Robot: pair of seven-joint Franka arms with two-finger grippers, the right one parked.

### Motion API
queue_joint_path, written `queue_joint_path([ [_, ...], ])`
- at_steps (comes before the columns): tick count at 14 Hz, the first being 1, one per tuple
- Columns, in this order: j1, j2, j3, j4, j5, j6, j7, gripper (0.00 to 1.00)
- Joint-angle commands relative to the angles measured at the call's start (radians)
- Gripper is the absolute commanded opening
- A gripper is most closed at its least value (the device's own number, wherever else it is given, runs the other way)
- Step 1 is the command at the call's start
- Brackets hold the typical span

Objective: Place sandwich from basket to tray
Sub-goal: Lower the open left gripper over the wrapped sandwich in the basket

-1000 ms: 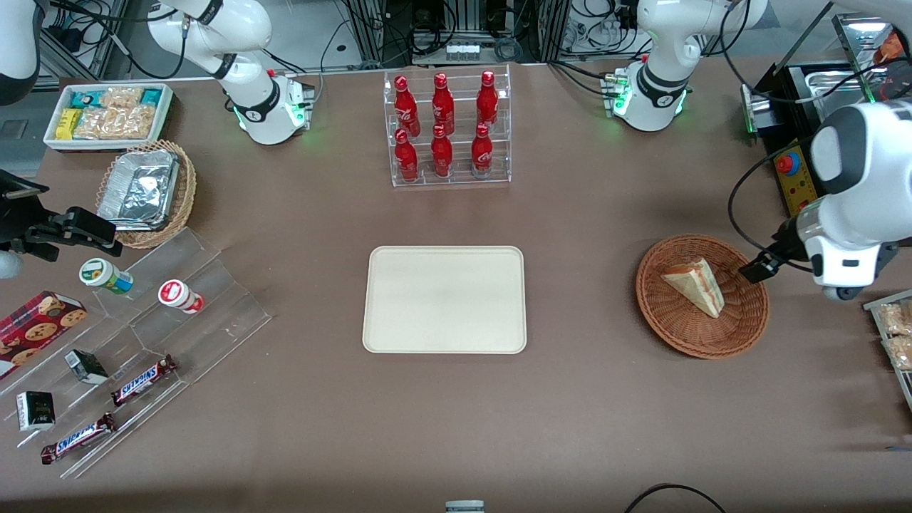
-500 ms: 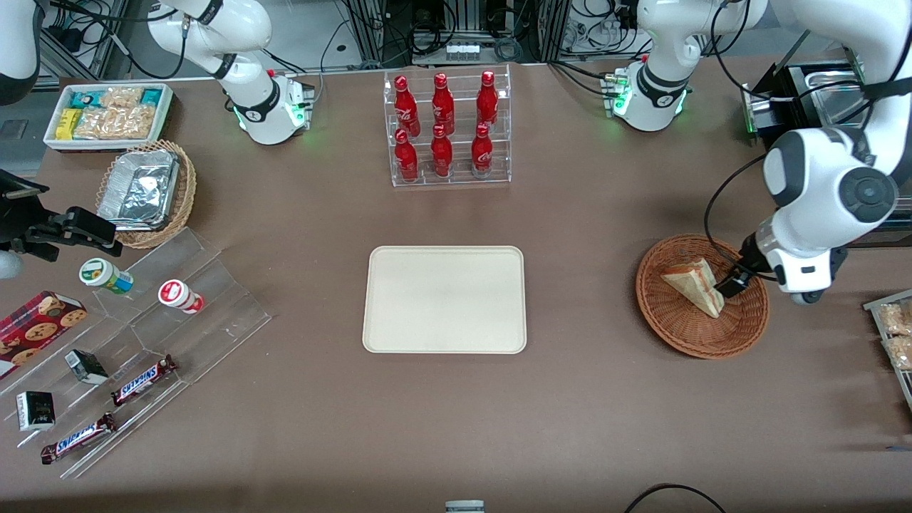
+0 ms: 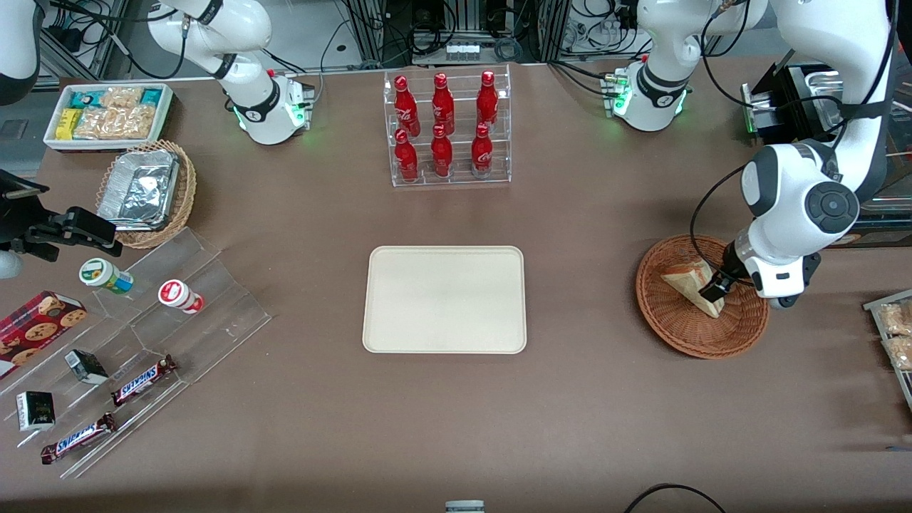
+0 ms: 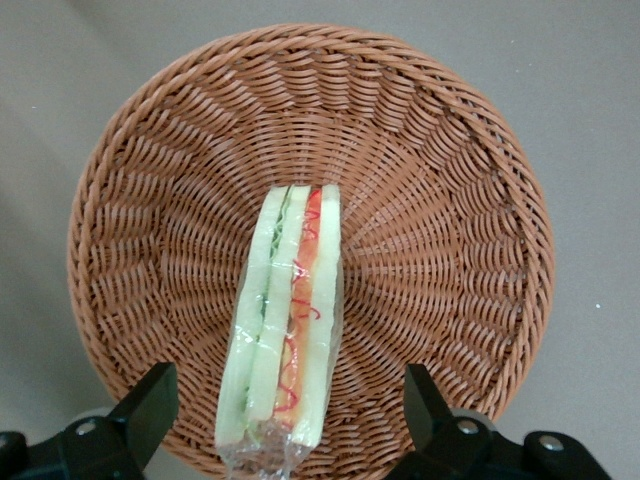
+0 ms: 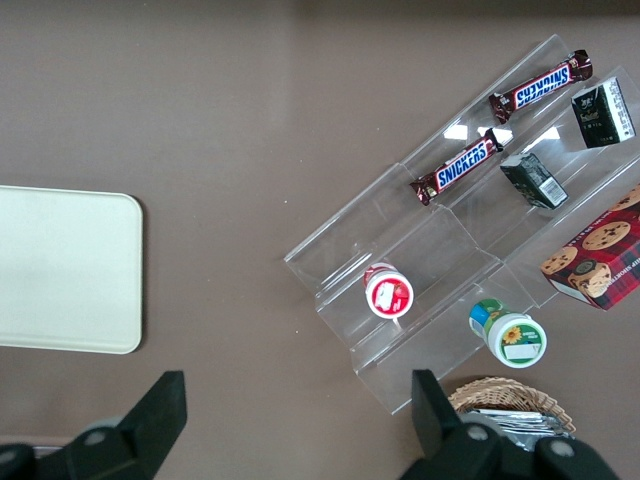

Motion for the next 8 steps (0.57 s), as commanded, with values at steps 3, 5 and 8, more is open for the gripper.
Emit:
queue_joint_path([
  [3, -0.025, 0.025, 0.002, -0.015, -0.01, 0.043, -0.022, 1.0],
  [5, -0.026, 0.036, 0.002, -0.018, -0.01, 0.045, -0.023, 1.0],
  [8, -0.026, 0.045, 0.002, -0.023, -0.008, 0.045, -0.023, 1.0],
])
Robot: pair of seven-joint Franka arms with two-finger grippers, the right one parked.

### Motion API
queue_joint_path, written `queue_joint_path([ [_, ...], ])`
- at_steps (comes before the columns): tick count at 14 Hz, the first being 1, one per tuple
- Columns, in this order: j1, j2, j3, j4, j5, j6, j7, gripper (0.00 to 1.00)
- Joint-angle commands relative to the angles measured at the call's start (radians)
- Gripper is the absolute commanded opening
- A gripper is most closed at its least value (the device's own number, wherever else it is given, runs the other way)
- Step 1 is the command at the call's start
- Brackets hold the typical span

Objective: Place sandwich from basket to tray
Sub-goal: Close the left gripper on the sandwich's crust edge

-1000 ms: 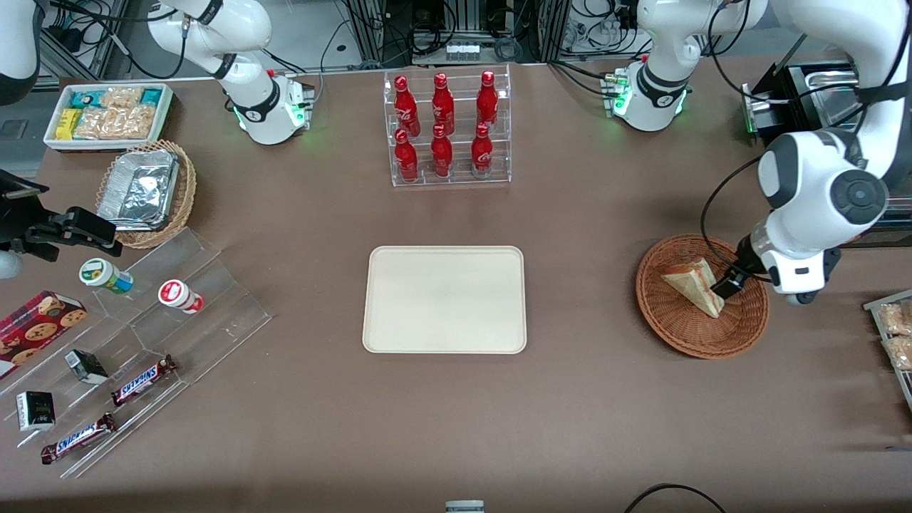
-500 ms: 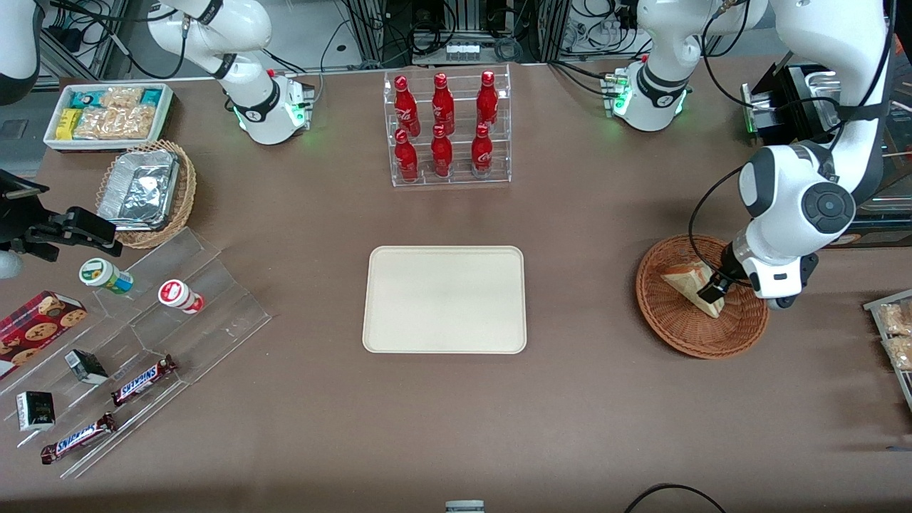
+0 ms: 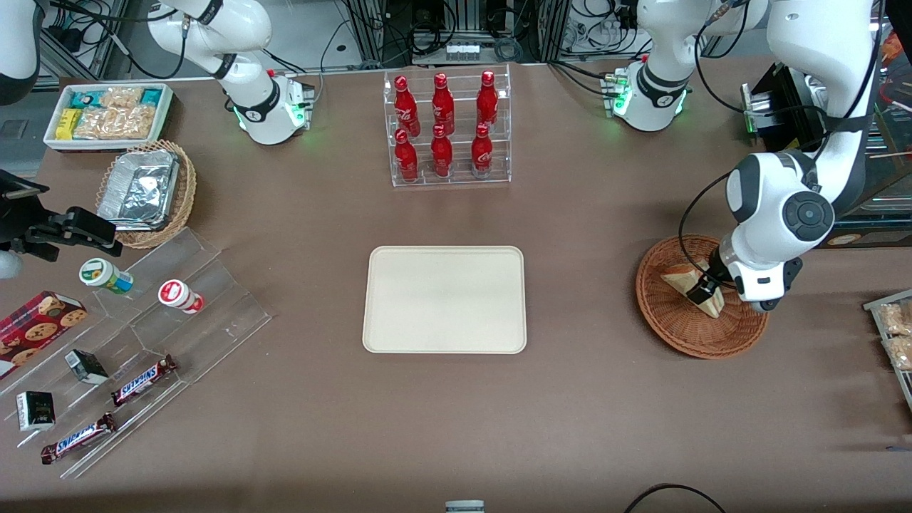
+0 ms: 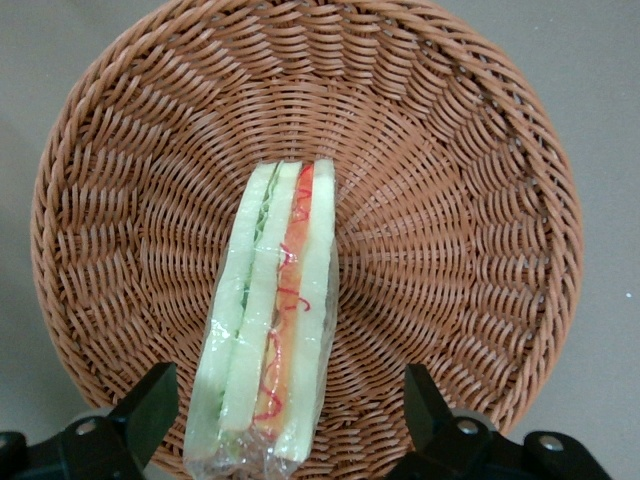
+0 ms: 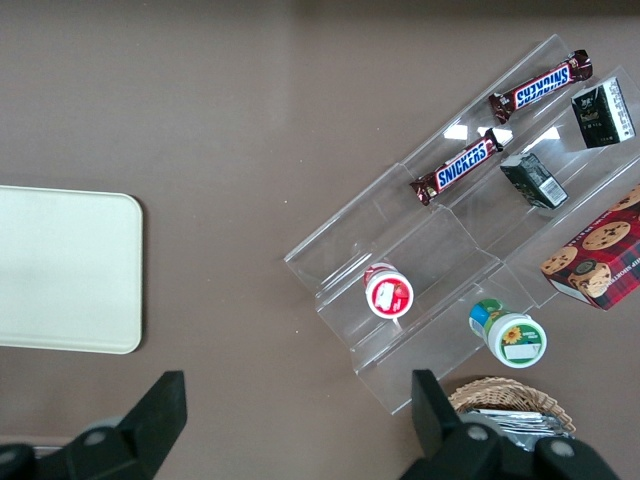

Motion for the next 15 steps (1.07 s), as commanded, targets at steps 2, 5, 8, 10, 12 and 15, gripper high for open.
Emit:
queue_joint_path([
  [2, -0.007, 0.004, 0.002, -0.018, -0.008, 0.02, -0.015, 1.0],
  [5, -0.008, 0.013, 0.002, -0.025, -0.008, 0.02, -0.017, 1.0],
  [8, -0.008, 0.018, 0.002, -0.027, -0.008, 0.015, -0.017, 1.0],
  [10, -0.011, 0.021, 0.002, -0.032, -0.008, 0.009, -0.018, 1.0],
  [12, -0.021, 0.021, 0.002, -0.039, -0.007, 0.008, -0.024, 1.0],
  [15, -0.027, 0.018, 0.002, -0.038, -0.002, -0.001, -0.051, 0.73],
])
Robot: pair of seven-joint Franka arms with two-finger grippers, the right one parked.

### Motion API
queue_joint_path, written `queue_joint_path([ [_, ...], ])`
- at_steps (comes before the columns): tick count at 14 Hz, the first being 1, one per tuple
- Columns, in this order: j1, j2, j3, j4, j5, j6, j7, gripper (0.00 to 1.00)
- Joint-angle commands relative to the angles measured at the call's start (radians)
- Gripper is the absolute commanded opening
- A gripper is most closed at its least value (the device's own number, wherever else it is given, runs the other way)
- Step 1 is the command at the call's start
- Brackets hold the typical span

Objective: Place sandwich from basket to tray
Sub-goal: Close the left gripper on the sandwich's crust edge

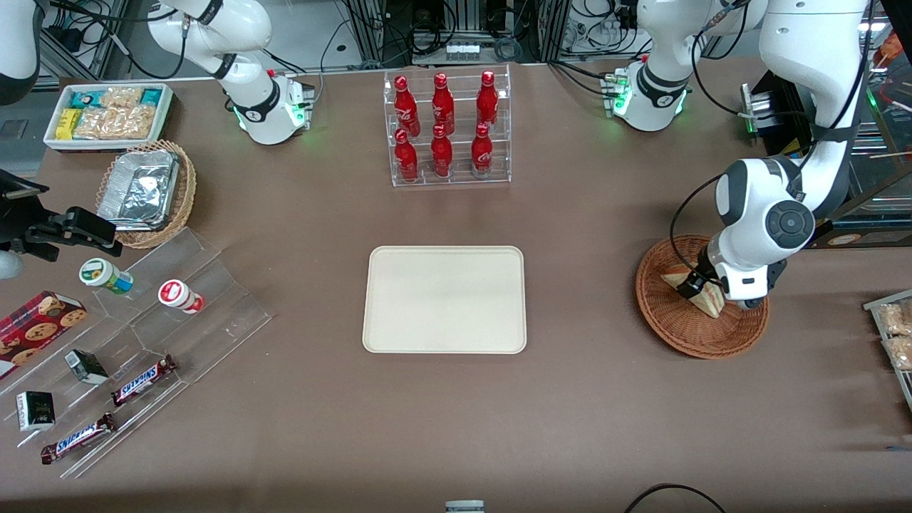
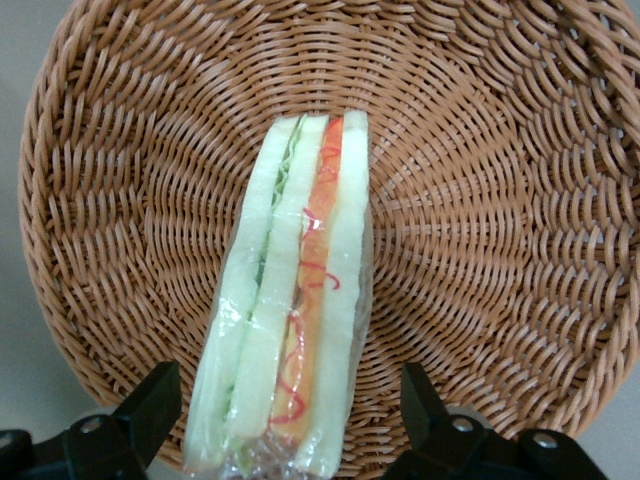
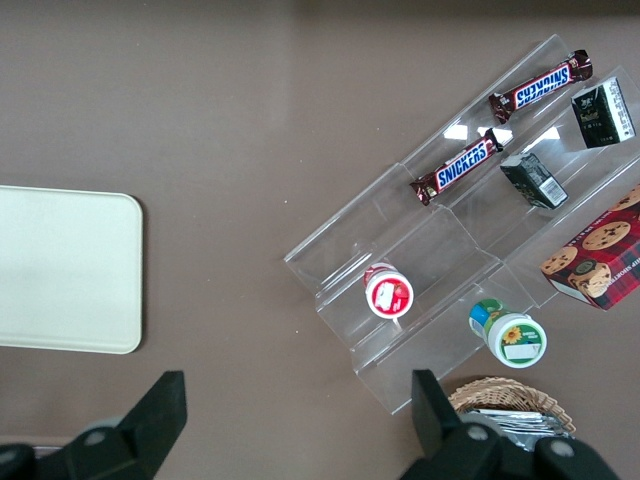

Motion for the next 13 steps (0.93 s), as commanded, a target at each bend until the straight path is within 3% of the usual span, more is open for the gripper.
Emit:
queue_joint_path([
  [1, -0.013, -0.011, 0.003, -0.01, -0.001, -0.01, -0.026, 0.61],
  [6, -0.008, -0.011, 0.005, -0.008, 0.009, -0.022, -0.026, 0.37],
  [10, -0.01, -0.04, 0.005, 0.019, 0.01, -0.08, -0.031, 0.32],
  [13, -0.016, -0.086, 0.0, 0.096, 0.027, -0.224, -0.031, 0.32],
])
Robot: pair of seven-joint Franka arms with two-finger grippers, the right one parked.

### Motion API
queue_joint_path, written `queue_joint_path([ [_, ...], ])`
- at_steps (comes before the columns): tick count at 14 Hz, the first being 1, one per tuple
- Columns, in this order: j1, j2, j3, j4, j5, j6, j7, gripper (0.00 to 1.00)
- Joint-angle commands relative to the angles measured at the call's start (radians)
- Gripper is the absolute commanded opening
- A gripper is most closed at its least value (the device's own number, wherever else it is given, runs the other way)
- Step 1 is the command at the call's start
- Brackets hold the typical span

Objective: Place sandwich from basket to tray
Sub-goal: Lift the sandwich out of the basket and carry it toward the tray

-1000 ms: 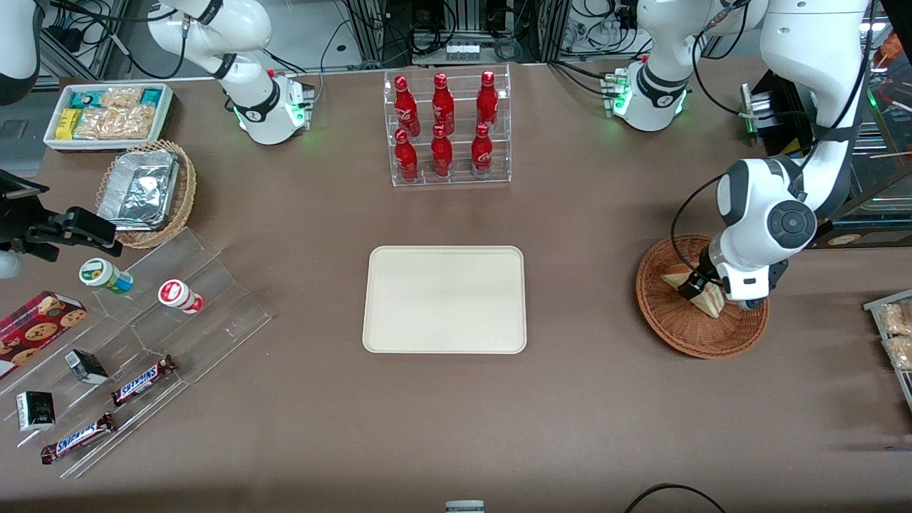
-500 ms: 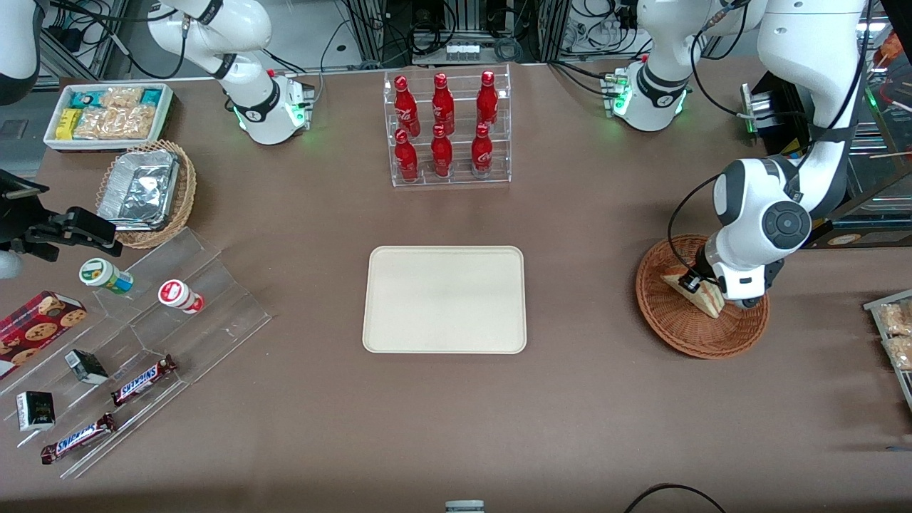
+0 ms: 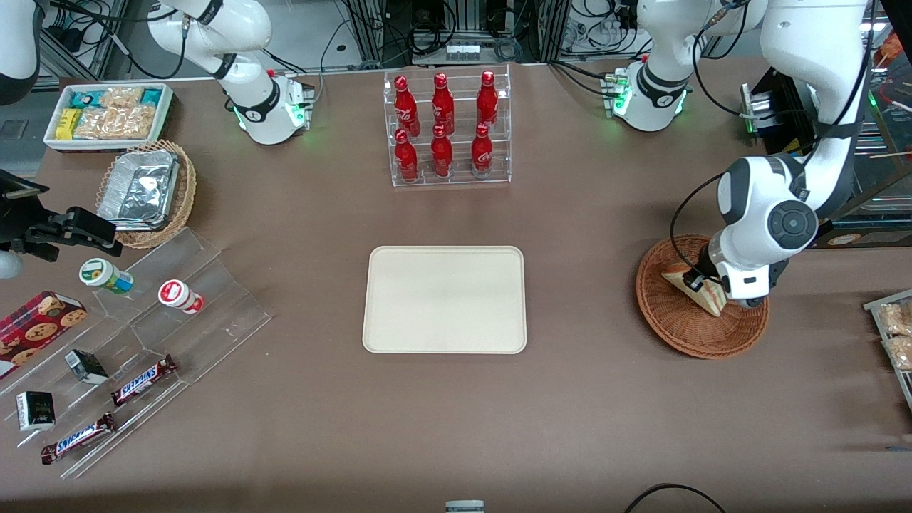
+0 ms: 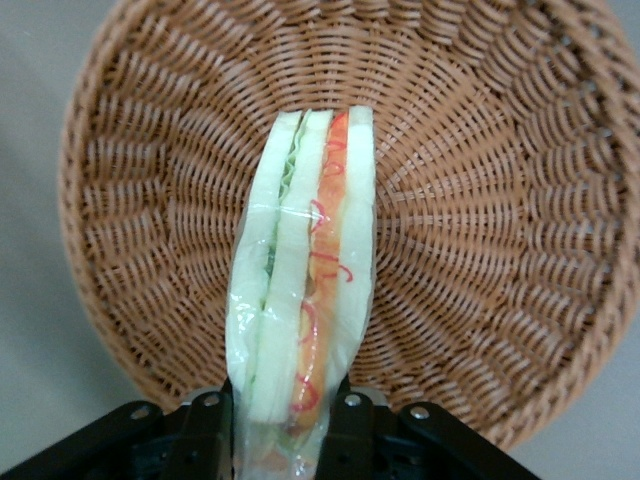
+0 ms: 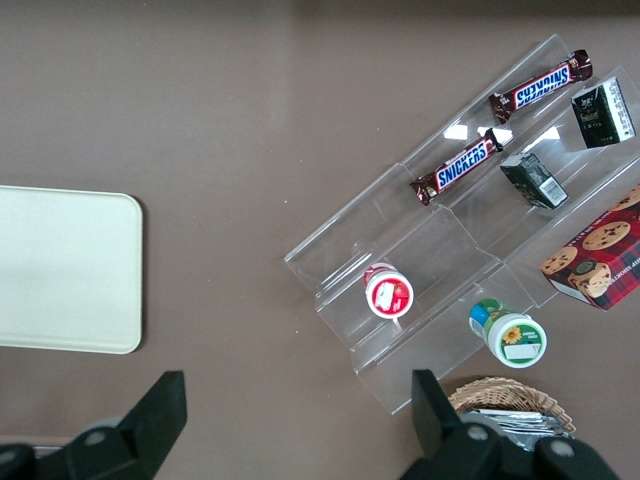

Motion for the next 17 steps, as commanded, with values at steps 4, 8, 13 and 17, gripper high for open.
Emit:
queue_joint_path([
  [4, -0.063, -0.061, -0.003, 0.211, 0.022, -0.312, -0.018, 0.32],
  [8, -0.16, -0.058, -0.003, 0.319, 0.014, -0.373, -0.018, 0.32],
  [13, -0.31, -0.041, -0.003, 0.367, 0.003, -0.36, -0.018, 0.32],
  [17, -0.434, 0.072, -0.003, 0.494, 0.0, -0.347, -0.023, 0.32],
])
